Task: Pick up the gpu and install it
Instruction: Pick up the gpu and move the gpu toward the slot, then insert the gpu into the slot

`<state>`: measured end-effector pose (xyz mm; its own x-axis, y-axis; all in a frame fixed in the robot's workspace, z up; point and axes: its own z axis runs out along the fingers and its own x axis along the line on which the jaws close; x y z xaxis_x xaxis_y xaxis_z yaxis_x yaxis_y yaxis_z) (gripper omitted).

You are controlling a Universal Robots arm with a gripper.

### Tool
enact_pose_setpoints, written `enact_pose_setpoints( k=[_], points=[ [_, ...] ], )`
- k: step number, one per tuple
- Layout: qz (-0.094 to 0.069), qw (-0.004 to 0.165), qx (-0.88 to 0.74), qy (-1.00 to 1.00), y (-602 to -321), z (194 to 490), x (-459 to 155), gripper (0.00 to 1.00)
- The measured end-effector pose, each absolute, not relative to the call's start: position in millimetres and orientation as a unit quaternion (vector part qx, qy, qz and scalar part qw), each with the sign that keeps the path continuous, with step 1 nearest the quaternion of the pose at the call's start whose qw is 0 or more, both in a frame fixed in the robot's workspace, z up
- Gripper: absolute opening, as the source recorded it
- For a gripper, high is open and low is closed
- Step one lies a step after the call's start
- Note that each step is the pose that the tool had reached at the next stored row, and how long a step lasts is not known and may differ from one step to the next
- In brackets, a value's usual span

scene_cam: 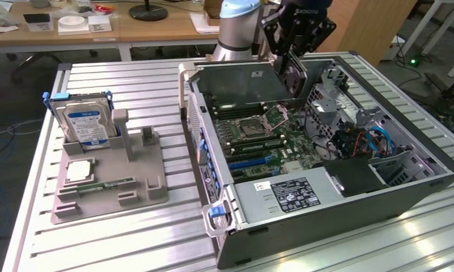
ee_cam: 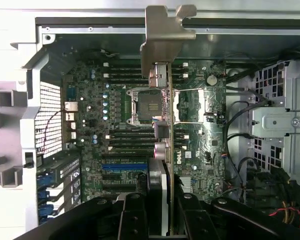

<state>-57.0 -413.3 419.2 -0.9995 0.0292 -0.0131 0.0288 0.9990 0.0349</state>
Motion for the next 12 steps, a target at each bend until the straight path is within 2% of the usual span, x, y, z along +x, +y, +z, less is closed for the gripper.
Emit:
enact_pose_setpoints(
  k=[12],
  points=[
    [0.017,0.007,0.015,1.0,-413.4,419.2,-49.6,0.28]
  ],
)
